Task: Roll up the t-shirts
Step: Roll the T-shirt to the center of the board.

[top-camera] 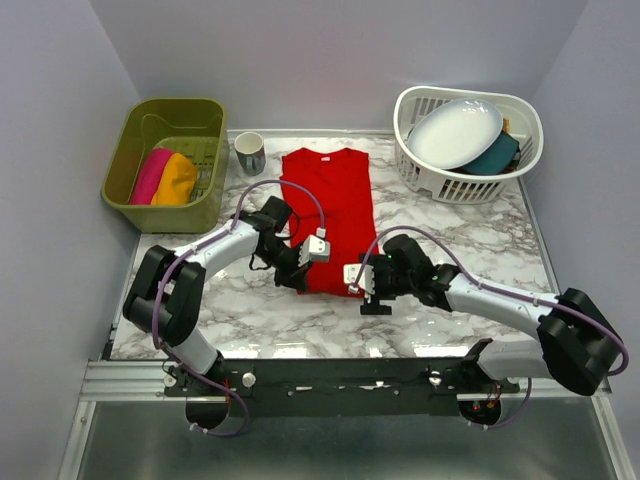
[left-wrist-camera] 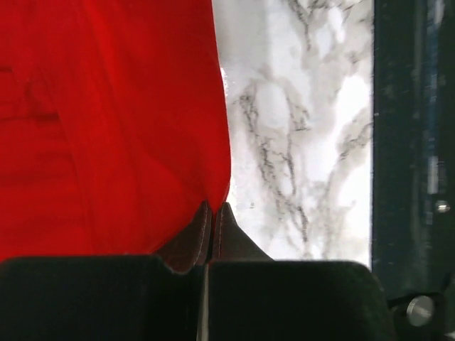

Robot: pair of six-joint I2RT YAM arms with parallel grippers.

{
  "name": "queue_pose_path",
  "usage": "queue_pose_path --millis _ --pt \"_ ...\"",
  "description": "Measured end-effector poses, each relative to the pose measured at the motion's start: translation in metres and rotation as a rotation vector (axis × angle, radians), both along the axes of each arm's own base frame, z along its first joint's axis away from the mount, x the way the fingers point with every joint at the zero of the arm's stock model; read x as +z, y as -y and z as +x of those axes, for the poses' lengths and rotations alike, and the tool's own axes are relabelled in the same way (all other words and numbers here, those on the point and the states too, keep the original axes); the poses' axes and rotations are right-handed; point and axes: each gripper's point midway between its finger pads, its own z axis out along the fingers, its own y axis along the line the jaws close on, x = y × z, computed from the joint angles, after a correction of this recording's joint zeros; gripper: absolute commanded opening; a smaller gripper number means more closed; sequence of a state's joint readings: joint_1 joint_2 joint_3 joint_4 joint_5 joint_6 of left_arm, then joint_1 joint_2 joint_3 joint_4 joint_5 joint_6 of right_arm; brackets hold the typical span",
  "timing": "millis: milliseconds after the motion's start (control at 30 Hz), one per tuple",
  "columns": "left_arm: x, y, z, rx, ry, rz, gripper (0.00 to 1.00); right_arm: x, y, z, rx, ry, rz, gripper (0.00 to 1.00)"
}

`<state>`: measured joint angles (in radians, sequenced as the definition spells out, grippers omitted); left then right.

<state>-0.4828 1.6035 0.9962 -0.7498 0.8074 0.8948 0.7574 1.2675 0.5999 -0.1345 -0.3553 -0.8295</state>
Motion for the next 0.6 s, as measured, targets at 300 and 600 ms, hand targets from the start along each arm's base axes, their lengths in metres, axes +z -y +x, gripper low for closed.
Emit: queue_pose_path --millis 300,600 --pt "0.021 -0.002 0.004 0.068 -0.238 -0.092 0.0 -0.011 -0.025 0.004 0.033 -0.024 -0.016 1.0" --pt "0.036 -0.006 0.008 0.056 -0.366 -0.151 0.03 -0.017 -0.034 0.025 -0.026 -0.014 -0.054 0.57"
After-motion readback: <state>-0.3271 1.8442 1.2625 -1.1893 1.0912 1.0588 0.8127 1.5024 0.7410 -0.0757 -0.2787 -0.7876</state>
